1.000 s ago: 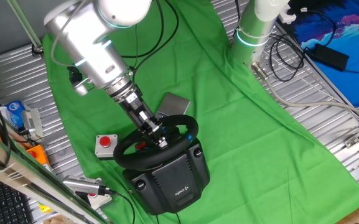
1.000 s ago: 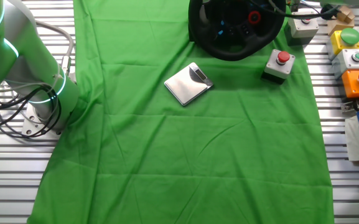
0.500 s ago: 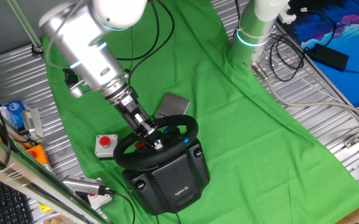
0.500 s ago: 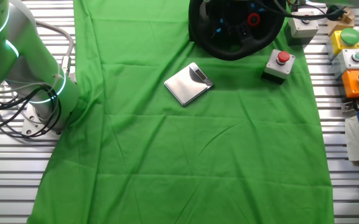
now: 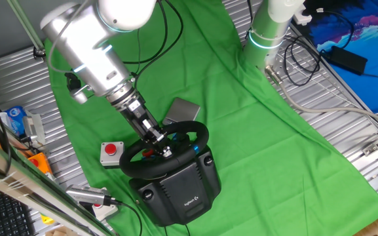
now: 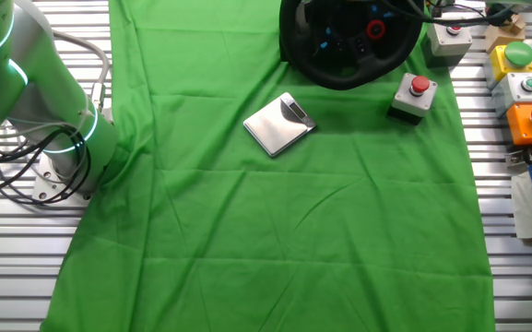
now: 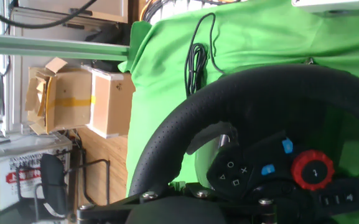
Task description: Rotate the steering wheel 90 degrees clockwise
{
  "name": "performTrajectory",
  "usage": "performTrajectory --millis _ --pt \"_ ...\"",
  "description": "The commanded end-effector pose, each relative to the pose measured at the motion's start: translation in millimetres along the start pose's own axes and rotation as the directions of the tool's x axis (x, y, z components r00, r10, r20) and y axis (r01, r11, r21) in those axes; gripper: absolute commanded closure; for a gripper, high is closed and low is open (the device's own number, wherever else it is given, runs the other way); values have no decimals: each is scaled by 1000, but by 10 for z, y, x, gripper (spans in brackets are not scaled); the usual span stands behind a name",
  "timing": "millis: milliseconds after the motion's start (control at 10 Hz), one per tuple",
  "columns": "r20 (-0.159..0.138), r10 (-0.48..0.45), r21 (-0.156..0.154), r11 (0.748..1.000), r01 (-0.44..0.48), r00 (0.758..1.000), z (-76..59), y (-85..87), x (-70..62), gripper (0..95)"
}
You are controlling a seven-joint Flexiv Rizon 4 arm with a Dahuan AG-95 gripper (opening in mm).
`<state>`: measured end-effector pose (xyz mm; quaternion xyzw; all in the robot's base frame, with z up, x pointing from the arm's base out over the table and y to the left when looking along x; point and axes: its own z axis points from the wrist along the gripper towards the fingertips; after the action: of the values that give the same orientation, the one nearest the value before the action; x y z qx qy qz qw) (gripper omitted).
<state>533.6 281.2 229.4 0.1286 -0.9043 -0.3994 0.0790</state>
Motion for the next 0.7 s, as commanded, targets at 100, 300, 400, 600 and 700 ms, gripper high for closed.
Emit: performTrajectory --millis 100,300,400,600,700 --pt "-6 -26 0 1000 26 1000 -14 -25 50 950" --pt "-22 -55 4 998 55 998 -61 -71 108 950" --pt "-39 -72 9 997 72 997 -104 -115 134 950" --pt "-76 -85 6 996 85 994 -182 -214 198 950" --pt "-124 -106 27 994 110 987 -239 -294 257 950"
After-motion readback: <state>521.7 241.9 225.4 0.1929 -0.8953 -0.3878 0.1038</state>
